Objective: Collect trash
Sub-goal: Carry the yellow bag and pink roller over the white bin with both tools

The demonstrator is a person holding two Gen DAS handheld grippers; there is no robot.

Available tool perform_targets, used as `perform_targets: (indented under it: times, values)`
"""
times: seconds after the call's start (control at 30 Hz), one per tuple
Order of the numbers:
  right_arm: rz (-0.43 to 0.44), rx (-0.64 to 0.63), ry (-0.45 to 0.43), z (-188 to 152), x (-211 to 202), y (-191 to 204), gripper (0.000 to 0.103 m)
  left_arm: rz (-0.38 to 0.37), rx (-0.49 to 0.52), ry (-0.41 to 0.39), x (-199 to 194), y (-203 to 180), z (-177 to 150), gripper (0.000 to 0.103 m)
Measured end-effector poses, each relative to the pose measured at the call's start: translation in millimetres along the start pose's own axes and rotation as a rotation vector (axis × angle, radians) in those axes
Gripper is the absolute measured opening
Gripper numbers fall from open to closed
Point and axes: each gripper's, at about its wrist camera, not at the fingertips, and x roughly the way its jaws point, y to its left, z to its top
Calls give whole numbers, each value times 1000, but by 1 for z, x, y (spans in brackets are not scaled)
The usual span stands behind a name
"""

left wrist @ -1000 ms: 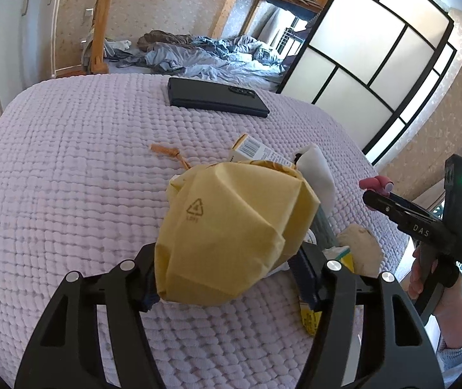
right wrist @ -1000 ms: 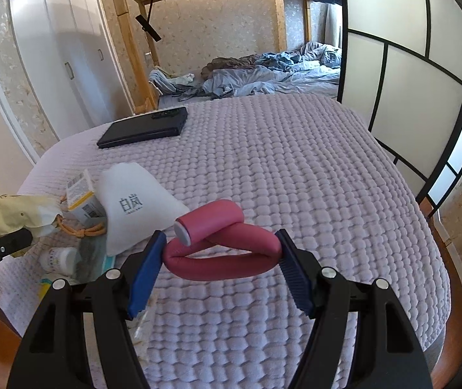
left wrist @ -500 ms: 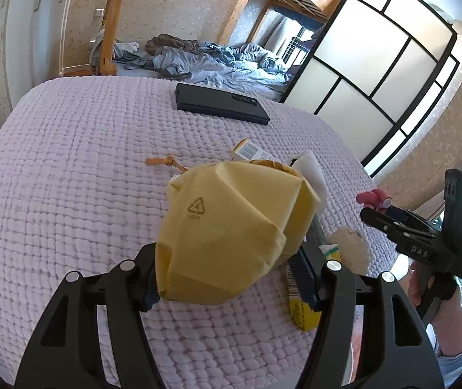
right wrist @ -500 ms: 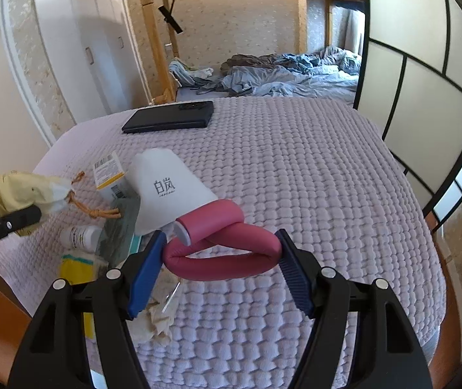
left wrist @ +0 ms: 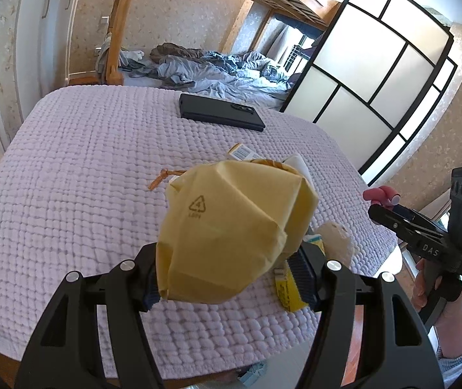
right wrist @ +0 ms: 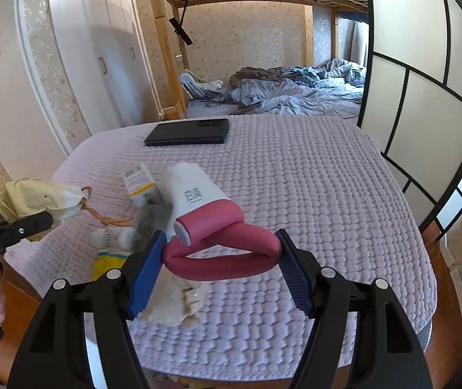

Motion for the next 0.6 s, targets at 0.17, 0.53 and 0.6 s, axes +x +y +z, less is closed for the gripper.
perform_targets:
  times: [0.17, 0.53, 0.6]
  values:
    - [68, 20, 15, -10, -11, 10, 67, 1, 16, 5, -11, -6, -7, 65]
    - [112, 7, 57, -34, -21, 29, 67, 9, 9, 52, -15, -11, -28, 63]
    - [117, 1, 64, -38, -23, 31, 67, 3, 14, 56, -16, -13, -30, 62]
